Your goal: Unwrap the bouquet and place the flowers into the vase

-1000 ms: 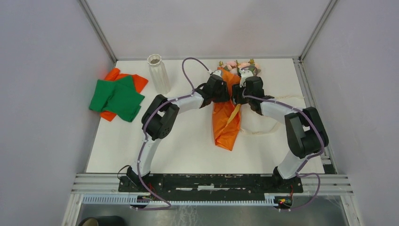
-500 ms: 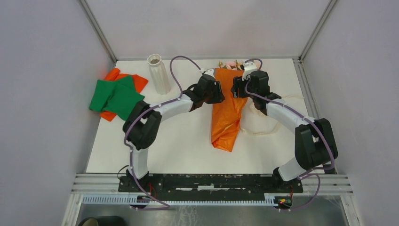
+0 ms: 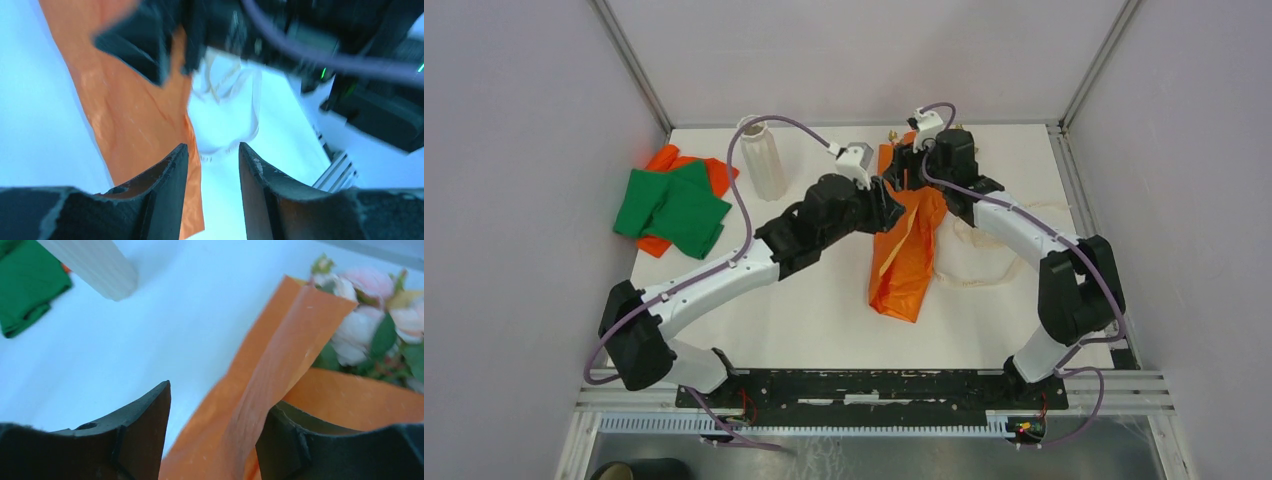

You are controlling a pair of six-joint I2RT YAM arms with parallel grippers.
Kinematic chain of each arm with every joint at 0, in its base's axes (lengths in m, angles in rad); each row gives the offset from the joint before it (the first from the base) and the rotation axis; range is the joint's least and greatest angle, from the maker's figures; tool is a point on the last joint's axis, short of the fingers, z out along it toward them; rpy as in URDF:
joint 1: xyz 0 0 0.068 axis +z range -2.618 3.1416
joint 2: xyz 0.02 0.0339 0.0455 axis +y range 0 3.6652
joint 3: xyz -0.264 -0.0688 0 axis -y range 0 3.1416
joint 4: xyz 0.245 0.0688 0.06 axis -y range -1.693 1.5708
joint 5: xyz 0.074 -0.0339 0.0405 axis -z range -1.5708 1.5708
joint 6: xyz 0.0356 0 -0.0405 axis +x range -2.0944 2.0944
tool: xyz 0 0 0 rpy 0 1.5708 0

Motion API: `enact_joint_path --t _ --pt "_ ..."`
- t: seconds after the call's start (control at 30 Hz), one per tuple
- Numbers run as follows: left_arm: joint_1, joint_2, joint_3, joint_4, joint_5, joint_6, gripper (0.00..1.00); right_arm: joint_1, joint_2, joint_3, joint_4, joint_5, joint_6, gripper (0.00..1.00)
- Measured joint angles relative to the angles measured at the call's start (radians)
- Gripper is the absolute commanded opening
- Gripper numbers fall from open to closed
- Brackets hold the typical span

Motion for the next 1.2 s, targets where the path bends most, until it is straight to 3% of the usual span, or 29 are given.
enact_joint_path --t 0.2,0.43,0.67,0.9,1.2 --pt "-0.055 -0.005 -0.088 -0.019 -0.058 0.0 0.49 0.087 0.103 0.163 0.002 -0.079 0.01 0.66" --pt "-0.055 -0.035 -0.121 0.0 -0.114 0.0 0.49 0.154 0.132 0.174 0.016 -0.12 0.01 0.63" --pt "-0.11 -0.034 -0.122 0.024 -0.138 0.002 0.49 0.144 -0.109 -0.183 0.252 0.026 0.035 0.63" --pt "-0.184 -0.006 -0.121 0.023 -0.204 0.015 0.49 0.143 -0.377 -0.377 0.43 0.259 0.033 0.63" --pt "-0.189 -0.127 -0.091 -0.004 -0.345 0.059 0.49 0.143 -0.444 -0.527 0.495 0.449 0.045 0.62"
